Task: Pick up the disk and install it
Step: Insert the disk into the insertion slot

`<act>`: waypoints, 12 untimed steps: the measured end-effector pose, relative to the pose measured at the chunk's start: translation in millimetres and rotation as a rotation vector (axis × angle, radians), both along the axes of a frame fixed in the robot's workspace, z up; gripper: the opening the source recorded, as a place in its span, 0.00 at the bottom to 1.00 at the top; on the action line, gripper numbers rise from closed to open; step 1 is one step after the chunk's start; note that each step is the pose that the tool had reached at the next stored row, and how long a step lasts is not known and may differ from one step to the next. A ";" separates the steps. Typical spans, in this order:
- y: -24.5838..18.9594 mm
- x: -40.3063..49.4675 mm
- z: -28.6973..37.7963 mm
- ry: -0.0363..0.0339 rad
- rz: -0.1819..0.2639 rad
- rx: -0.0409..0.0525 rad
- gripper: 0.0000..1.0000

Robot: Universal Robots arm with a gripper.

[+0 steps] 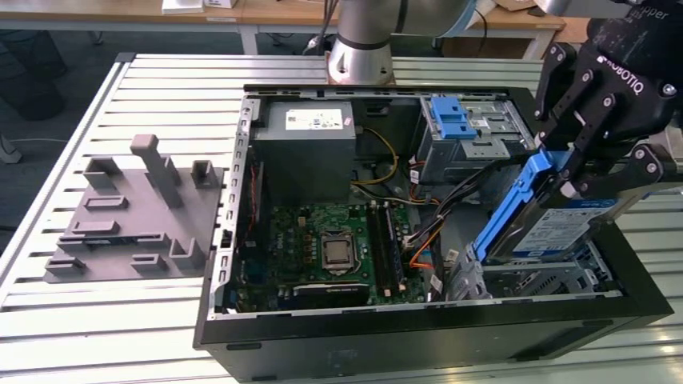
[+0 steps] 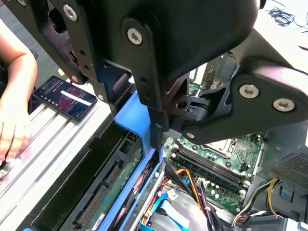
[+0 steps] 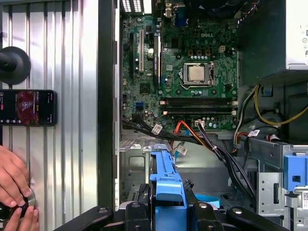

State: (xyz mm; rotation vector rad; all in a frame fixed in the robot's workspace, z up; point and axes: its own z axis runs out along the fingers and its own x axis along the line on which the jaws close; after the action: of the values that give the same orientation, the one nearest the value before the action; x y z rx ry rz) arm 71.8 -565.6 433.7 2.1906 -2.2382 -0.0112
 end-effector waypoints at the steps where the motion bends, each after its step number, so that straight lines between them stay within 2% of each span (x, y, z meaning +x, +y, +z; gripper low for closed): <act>1: 0.0 0.0 -0.1 0.0000 0.000 0.0000 0.37; 12: 0.0 0.0 -0.7 0.0000 0.000 0.0002 0.37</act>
State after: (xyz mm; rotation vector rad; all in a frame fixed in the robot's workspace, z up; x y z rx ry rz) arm 71.8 -565.6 433.0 2.1907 -2.2383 -0.0114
